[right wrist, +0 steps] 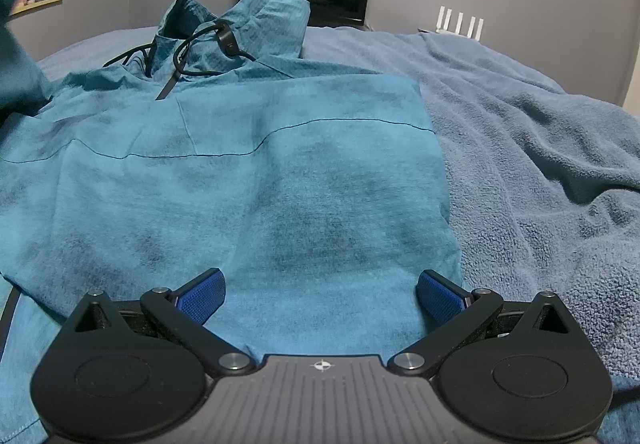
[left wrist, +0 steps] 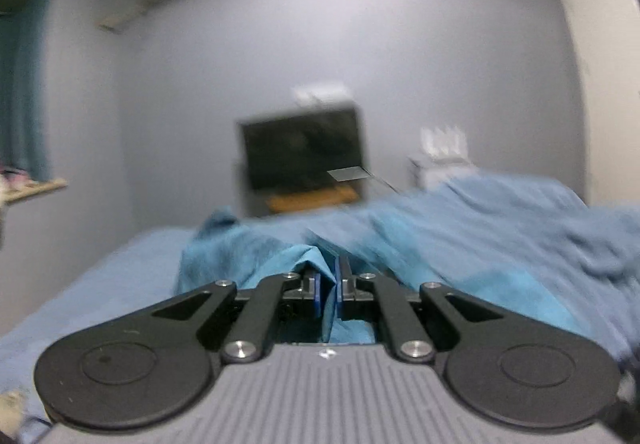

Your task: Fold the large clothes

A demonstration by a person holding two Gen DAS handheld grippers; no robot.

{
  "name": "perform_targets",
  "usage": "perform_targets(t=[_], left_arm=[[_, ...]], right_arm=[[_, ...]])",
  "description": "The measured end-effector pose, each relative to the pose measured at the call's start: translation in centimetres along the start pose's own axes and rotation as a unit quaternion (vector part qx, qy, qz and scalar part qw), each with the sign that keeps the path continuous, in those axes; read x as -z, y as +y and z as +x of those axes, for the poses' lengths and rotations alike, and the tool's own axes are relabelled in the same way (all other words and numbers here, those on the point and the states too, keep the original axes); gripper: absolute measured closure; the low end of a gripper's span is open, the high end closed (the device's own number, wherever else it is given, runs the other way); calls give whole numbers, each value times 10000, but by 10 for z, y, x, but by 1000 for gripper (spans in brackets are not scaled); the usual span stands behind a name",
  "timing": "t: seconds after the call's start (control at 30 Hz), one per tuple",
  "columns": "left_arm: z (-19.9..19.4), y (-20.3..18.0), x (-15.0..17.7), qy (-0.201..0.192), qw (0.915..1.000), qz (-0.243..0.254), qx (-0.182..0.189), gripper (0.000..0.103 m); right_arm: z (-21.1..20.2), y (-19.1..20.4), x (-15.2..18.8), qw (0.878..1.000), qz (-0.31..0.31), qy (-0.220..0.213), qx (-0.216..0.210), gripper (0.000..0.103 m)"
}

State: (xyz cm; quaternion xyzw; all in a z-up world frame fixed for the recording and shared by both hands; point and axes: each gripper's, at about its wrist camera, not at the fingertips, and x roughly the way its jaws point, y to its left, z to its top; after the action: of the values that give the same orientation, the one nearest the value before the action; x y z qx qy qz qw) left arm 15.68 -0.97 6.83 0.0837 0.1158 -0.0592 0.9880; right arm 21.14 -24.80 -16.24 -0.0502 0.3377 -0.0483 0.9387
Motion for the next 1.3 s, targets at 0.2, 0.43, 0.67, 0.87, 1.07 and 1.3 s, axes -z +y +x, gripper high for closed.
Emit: perform_targets(t=[0.2,0.43,0.67,0.87,1.07,1.3], left_arm=[[31,-62,59,1179,9880,567,819,73],[1,-34,81,1203,9863,263,1096,20],[-21,48,102,1465,9884,-256,-291,11],[-7,92,142,2150,9652,-1132,-971,11],[21,97,163,2539,9503,-1317,-1228,11],[10,118,161,2262,9456,-1957,-1279,11]], right_arm=[[-1,0,1,10000,14,-11,-7,0],[-1,0,1,10000,21,-16,-7,0],[-21,5,-6,9992,-114,-140,-344,0],[-71,34,-15,9894,-736,-1000,-754,0],[-93,99,-48,9720,-1553,-1280,-1217,2],[-52,201,-61,9512,-2683,-792,-1299,34]])
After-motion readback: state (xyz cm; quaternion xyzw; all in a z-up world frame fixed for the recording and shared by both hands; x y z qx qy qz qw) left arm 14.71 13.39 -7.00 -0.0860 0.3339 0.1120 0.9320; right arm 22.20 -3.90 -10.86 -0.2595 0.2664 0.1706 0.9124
